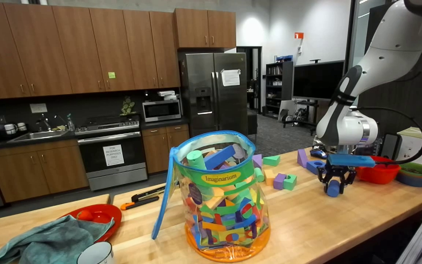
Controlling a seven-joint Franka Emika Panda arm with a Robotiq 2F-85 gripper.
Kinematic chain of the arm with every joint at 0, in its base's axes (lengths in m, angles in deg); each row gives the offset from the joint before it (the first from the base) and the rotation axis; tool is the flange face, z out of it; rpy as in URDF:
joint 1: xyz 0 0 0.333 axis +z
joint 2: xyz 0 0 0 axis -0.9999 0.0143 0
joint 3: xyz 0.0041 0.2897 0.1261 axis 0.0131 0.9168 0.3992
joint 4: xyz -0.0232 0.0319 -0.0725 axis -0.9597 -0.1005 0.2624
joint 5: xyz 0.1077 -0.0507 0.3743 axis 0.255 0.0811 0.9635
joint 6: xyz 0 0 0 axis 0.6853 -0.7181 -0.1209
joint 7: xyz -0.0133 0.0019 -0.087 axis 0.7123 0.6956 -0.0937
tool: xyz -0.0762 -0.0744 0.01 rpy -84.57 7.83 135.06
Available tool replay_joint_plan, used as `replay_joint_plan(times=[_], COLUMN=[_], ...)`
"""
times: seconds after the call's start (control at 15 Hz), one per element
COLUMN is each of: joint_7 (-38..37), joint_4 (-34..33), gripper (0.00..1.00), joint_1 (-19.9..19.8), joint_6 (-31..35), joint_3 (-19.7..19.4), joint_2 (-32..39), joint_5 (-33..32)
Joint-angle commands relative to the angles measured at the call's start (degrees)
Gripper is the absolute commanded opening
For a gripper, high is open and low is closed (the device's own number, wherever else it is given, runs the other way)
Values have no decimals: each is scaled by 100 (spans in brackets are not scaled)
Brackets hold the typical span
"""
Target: Pick the blue cylinder toy from the table and put it in the bag
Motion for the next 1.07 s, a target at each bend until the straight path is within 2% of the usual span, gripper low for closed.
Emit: replay_joint_plan(times=[0.0, 0.13, 0.33, 0.53, 0.6, 0.8, 1.0], joint_7=[222, 247, 35, -461, -546, -345, 207], joint_4=[-1, 6, -20, -90, -118, -99, 67], gripper=[27, 16, 16, 16, 16, 16, 16], joint_1=[21, 25, 35, 71, 83, 160, 356], joint_6=[182, 110, -228, -852, -1123, -1608, -1621], joint_3=[45, 35, -46, -158, -131, 82, 290], joint_2=[32, 11, -76, -293, -425, -877, -1566], joint_5=[61, -37, -708, -2089, -2377, -2398, -1756])
